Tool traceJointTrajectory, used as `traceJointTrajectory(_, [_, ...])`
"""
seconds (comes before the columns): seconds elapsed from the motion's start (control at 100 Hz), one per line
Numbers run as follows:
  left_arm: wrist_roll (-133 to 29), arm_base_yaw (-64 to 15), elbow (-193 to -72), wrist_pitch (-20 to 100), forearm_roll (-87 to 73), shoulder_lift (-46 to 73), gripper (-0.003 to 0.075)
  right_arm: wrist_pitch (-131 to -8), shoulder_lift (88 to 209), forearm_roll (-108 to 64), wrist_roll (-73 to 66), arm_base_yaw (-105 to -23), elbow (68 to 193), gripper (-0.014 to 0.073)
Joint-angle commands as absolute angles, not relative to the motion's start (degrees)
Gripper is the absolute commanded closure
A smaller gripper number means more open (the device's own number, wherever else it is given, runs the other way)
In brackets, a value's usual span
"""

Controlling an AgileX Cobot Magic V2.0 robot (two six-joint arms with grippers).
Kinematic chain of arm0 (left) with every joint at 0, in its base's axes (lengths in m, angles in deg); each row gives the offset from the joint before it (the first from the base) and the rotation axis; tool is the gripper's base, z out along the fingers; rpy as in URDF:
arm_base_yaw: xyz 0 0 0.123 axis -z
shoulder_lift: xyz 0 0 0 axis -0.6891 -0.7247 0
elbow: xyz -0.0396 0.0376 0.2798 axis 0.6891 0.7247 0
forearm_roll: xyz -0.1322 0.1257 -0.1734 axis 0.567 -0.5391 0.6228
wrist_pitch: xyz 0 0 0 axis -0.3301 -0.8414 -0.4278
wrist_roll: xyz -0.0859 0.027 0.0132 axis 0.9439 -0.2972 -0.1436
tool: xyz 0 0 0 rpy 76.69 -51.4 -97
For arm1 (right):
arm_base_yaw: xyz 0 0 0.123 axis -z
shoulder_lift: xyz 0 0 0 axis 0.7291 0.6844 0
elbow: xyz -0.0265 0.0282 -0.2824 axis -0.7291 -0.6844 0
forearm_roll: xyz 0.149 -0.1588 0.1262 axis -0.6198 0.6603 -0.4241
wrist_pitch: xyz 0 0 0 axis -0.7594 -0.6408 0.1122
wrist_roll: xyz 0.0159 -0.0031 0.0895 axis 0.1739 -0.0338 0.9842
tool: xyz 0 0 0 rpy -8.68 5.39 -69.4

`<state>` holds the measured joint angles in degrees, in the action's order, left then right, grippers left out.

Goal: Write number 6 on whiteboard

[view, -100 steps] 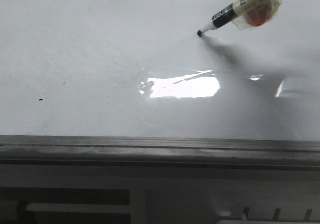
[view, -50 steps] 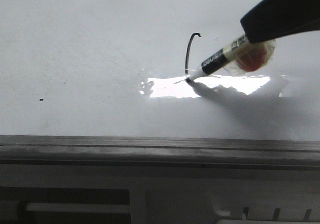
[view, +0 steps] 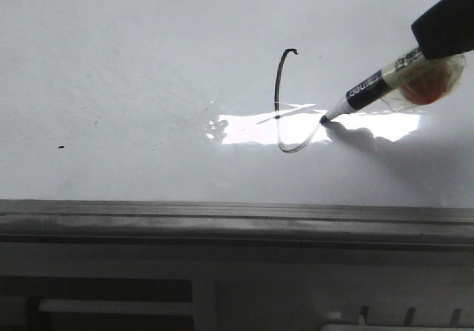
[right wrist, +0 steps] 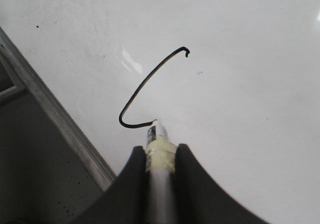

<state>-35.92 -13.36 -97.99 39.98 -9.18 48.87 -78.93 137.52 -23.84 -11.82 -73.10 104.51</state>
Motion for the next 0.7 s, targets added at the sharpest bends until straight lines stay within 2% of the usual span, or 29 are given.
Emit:
traceJointTrajectory(0.0, [-35.36,-13.51,-99.55,43.62,-8.15,48.44,0.0739,-71.81,137.85,-22.05,-12.43,-72.16,105.63,0.0638])
traceJointTrajectory(0.4, [-35.36,-13.51,-99.55,43.62,-8.15,48.44,0.0739,-67.62,144.12,-23.37,-12.43,-78.9,105.63,0.0638])
traceJointTrajectory(0.58, [-35.36,-13.51,-99.55,43.41,-7.87,48.44,0.0739,-67.61,142.11,-23.65,-12.43,-79.92,107.12,0.0638])
traceJointTrajectory(0.69, [-35.51,-13.51,-99.55,38.59,-6.42,47.63,0.0738,-67.59,138.67,-23.65,-12.43,-82.84,110.29,0.0638])
